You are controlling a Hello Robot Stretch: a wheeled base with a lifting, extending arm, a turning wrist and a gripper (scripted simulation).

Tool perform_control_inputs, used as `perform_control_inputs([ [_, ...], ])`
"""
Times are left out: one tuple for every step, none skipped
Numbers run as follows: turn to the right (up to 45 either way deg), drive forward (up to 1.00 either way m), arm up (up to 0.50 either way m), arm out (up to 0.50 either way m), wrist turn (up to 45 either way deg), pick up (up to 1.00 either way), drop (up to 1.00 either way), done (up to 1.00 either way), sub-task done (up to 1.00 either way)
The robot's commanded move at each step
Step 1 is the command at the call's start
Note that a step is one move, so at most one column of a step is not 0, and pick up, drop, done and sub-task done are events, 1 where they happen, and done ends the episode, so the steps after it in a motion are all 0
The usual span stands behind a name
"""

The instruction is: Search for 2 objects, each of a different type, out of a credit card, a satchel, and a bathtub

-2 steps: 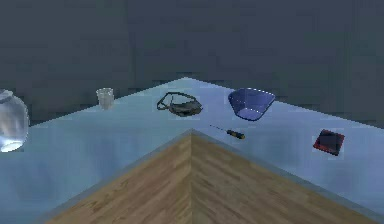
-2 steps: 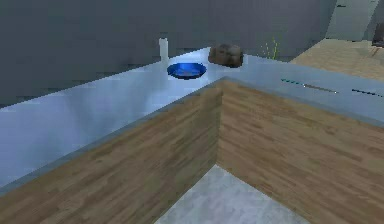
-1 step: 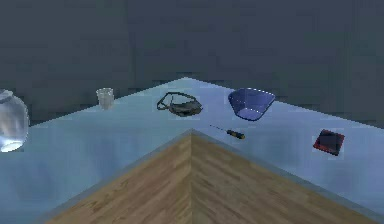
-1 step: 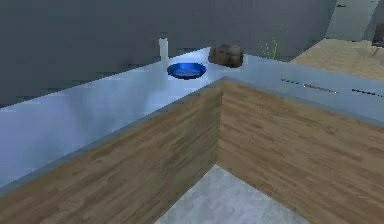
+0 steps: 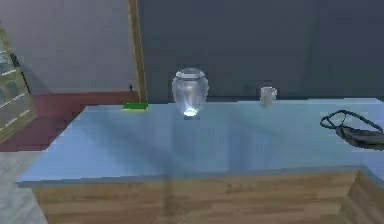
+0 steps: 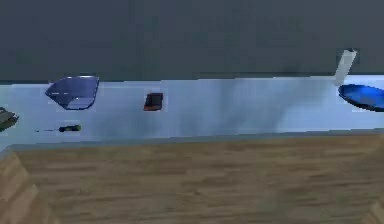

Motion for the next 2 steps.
perform_control_inputs([
  [-45.0, 0.0, 0.0, 0.0, 0.0, 0.0, 0.0, 0.0, 0.0],
  [-45.0, 0.0, 0.0, 0.0, 0.0, 0.0, 0.0, 0.0, 0.0],
])
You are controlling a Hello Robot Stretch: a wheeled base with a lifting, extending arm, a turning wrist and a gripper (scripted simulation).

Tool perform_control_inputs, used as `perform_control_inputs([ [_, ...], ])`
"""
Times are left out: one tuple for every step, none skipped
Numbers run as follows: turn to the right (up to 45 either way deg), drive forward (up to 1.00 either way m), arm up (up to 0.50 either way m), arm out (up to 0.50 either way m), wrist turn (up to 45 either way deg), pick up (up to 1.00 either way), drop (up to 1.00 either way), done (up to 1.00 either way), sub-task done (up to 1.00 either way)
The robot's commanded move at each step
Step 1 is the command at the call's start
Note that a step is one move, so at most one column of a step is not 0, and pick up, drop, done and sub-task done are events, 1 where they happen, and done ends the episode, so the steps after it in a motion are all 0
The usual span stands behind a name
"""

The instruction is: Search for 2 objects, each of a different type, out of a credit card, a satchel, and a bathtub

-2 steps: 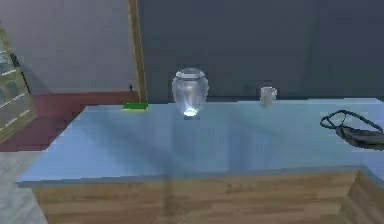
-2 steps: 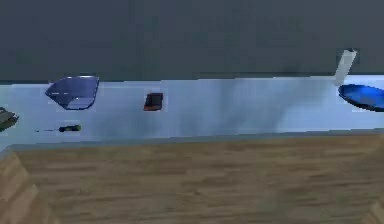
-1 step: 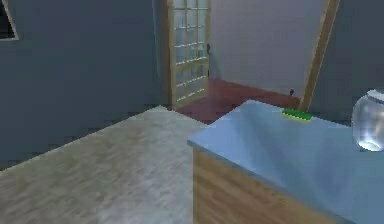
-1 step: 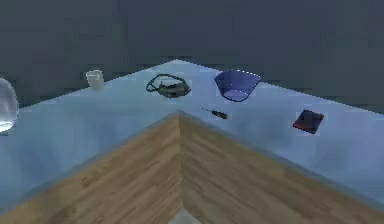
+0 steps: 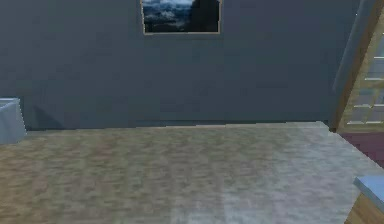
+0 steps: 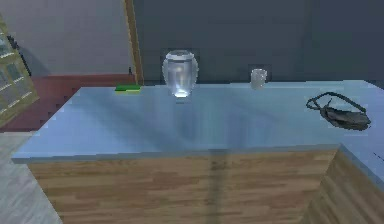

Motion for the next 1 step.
perform_control_inputs([
  [-3.0, 0.0, 0.0, 0.0, 0.0, 0.0, 0.0, 0.0, 0.0],
])
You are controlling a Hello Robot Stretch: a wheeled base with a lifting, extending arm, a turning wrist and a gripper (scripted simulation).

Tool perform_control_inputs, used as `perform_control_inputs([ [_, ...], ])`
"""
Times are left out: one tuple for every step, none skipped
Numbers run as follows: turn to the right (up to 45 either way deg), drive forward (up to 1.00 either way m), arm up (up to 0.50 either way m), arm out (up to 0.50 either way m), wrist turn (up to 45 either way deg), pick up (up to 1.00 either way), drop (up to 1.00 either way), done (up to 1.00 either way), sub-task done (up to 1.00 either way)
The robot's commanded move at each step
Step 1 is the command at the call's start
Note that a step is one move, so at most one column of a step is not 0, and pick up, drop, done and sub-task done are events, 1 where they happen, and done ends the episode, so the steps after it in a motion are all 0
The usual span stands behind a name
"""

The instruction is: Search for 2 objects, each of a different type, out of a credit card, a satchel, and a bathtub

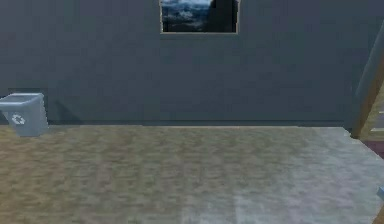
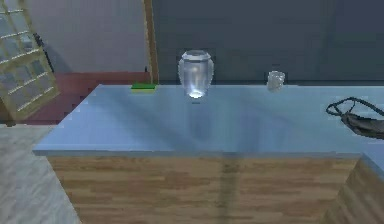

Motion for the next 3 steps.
perform_control_inputs([
  [0.0, 0.8, 0.0, 0.0, 0.0, 0.0, 0.0, 0.0, 0.0],
  [45.0, 0.0, 0.0, 0.0, 0.0, 0.0, 0.0, 0.0, 0.0],
  [0.0, 0.45, 0.0, 0.0, 0.0, 0.0, 0.0, 0.0, 0.0],
])
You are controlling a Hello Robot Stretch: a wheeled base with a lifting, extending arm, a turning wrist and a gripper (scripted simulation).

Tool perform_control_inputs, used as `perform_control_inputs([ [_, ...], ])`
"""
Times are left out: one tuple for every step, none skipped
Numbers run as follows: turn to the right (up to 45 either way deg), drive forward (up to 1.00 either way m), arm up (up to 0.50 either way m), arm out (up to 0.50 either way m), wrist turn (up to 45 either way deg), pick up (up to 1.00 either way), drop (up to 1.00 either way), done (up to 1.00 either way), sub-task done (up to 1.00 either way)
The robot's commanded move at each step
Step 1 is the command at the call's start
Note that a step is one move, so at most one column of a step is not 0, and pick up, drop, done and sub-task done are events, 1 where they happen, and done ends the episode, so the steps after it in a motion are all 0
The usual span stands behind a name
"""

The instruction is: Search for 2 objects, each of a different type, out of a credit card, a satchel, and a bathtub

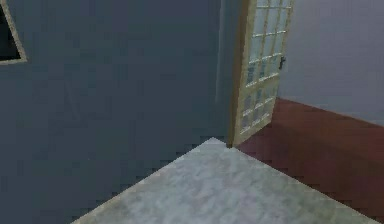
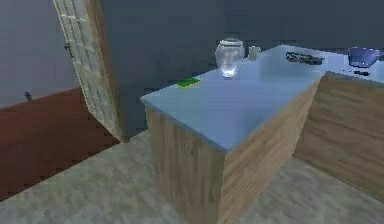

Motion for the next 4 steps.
perform_control_inputs([
  [36.0, 0.0, 0.0, 0.0, 0.0, 0.0, 0.0, 0.0, 0.0],
  [3.0, 0.0, 0.0, 0.0, 0.0, 0.0, 0.0, 0.0, 0.0],
  [0.0, 0.15, 0.0, 0.0, 0.0, 0.0, 0.0, 0.0, 0.0],
  [12.0, 0.0, 0.0, 0.0, 0.0, 0.0, 0.0, 0.0, 0.0],
])
